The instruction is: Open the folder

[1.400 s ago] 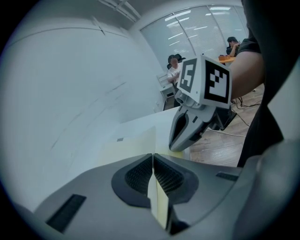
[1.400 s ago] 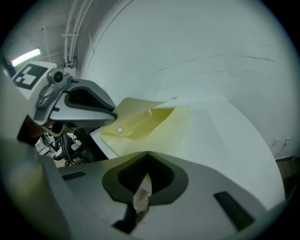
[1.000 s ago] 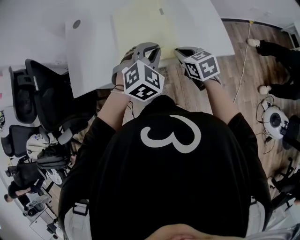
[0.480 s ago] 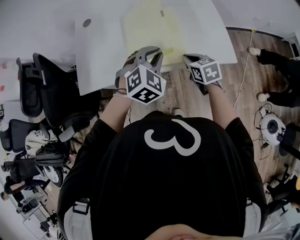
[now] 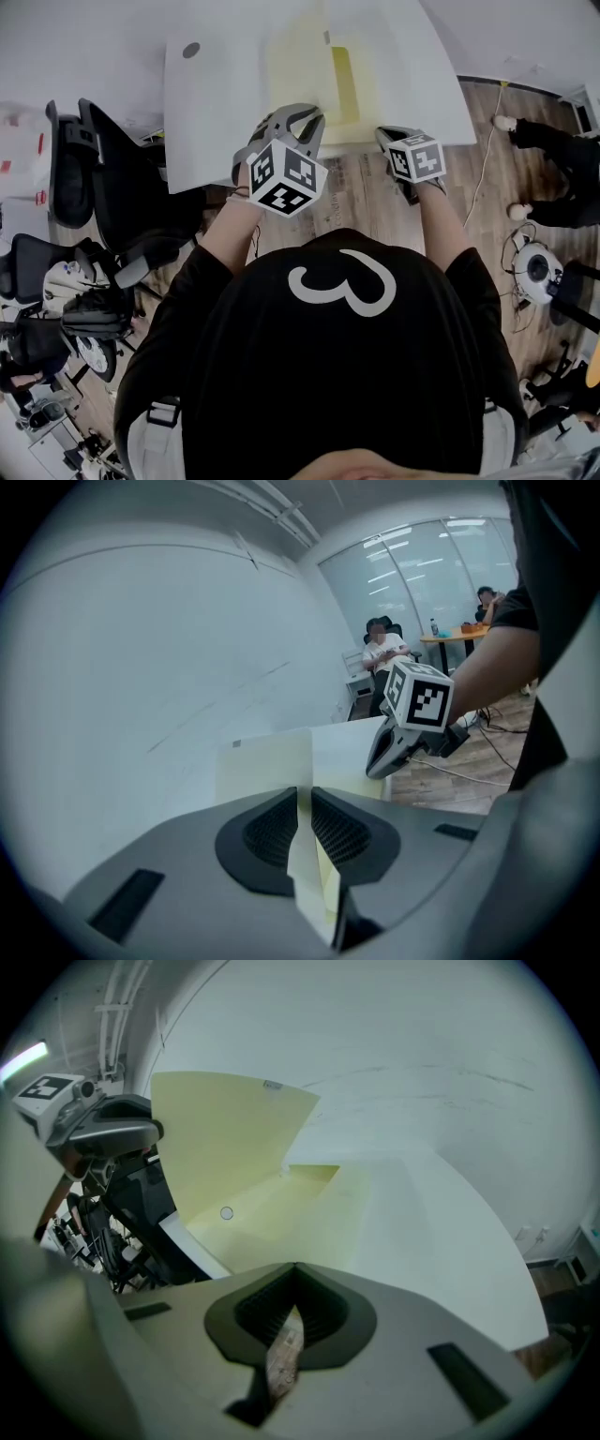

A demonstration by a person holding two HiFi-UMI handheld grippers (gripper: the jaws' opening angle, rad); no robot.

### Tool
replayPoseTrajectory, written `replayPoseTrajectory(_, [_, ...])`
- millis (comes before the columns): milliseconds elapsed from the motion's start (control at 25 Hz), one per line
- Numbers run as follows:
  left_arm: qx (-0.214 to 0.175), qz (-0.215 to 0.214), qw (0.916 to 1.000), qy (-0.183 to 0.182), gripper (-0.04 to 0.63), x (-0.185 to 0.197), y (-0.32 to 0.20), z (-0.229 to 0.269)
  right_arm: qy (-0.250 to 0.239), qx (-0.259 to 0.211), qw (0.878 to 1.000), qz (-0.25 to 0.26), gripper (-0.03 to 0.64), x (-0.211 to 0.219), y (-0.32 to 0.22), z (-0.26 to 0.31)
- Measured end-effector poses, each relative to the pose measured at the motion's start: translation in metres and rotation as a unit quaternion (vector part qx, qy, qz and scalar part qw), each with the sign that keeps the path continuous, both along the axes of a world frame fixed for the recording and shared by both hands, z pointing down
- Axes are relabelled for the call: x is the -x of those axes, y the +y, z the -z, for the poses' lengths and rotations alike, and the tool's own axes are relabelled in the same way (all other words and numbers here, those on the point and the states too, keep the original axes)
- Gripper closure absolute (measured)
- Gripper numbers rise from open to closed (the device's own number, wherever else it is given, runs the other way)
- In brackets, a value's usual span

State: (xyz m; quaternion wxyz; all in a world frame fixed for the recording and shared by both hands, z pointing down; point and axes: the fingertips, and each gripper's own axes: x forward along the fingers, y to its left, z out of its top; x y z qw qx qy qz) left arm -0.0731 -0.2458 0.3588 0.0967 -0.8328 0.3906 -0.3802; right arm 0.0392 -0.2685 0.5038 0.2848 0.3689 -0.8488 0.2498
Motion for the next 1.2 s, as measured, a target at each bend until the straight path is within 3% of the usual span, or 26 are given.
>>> replayPoseTrajectory(560, [-0.035,0.049,0.9974,0.039,0.538,0.079,0.01,0.019,0.038,-0.018,0.997,-0.065,0.594,-0.002,-0.001,0.0])
replayPoseTrajectory(1200, [0.004,0.107,0.9842,0.141,0.529,0.164,0.021,0.009,0.056,-0.029,0.991,-0.119,0.594,-0.002,-0.001,0.001])
